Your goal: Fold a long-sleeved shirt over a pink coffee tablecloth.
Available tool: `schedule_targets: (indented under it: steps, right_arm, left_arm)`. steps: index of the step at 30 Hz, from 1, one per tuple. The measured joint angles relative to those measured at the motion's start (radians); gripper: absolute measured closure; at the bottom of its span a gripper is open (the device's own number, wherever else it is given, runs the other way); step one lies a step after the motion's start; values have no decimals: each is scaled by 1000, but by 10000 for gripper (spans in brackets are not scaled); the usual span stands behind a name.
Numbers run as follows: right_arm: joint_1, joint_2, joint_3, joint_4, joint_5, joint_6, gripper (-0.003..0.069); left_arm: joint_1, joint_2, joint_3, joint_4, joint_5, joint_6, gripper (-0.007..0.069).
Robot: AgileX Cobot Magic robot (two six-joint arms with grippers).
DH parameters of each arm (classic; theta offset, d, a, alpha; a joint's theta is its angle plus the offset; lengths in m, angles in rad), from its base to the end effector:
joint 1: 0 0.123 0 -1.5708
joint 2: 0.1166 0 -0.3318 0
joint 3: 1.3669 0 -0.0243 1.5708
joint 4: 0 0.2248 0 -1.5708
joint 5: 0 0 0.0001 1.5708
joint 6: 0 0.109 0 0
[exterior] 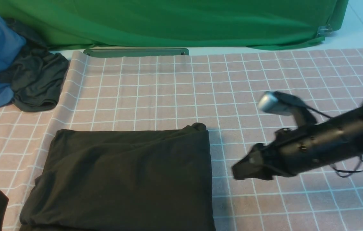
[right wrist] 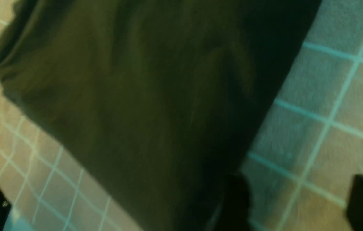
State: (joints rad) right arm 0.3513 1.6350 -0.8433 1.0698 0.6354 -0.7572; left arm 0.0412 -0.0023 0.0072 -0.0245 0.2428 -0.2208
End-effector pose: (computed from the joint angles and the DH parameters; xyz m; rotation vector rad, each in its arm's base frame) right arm 0.2559 0.1543 0.2419 -0.3782 2.6259 0.9125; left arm 0.0000 -0.0006 0.1861 -0.2426 1.7166 -0.1549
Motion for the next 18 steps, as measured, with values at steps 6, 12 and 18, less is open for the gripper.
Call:
schedule_targets:
  steps: [6,12,18]
  right_arm:
    - [49,166,-173,11,-1,44,7]
    - [59,274,-268,11,14,85,29]
    - [90,344,-300,17,15,96,68]
  left_arm:
    - [0,0,0,1,0,0,611]
    - [0,0,0,2,0,0,611]
    - [0,0,0,2,0,0,611]
